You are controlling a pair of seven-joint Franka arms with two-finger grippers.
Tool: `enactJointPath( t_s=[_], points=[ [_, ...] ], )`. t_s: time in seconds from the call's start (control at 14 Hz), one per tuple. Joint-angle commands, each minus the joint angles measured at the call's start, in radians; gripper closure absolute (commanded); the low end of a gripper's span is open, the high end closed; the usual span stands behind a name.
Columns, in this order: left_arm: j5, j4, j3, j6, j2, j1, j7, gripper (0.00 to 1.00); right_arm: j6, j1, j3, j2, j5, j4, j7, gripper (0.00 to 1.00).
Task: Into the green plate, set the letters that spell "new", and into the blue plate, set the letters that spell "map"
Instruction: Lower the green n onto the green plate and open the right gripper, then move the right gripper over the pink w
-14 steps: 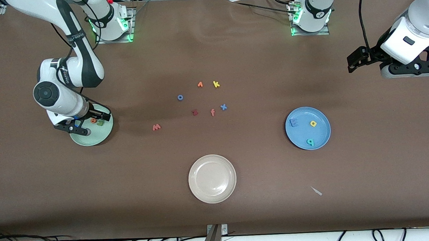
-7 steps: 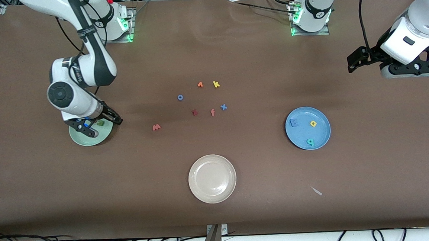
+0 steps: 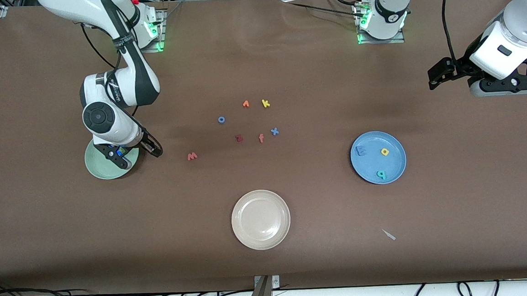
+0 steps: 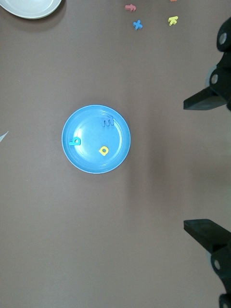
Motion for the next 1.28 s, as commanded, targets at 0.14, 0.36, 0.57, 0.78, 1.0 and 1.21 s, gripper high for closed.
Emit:
enactJointPath(
  t_s=[0.14,0.36,0.57,0.78,1.0,1.21],
  points=[
    [0.015,0.033,-0.005,-0.018,0.026,-0.009,-0.009,0.00,-0.029,0.032,-0.006,0.010,0.016,0.047,0.109,0.00],
    [0.014,0.051,-0.009,-0.018,0.035,-0.011,-0.012,0.00,-0.031,0.046,-0.006,0.040,0.019,0.070,0.191,0.00],
    [0.014,0.051,-0.009,-0.018,0.037,-0.009,-0.012,0.00,-0.029,0.045,-0.006,0.060,0.027,0.102,0.315,0.00],
    [0.014,0.051,-0.009,-0.018,0.037,-0.009,-0.012,0.00,-0.017,0.046,-0.006,0.086,0.115,0.125,0.361,0.00],
    [0.014,0.051,-0.009,-0.018,0.037,-0.009,-0.012,0.00,0.008,0.072,-0.003,0.102,0.149,0.125,0.372,0.00],
    [0.014,0.051,-0.009,-0.019,0.037,-0.006,-0.011,0.00,0.034,0.098,-0.003,0.106,0.169,0.125,0.416,0.00]
  ],
)
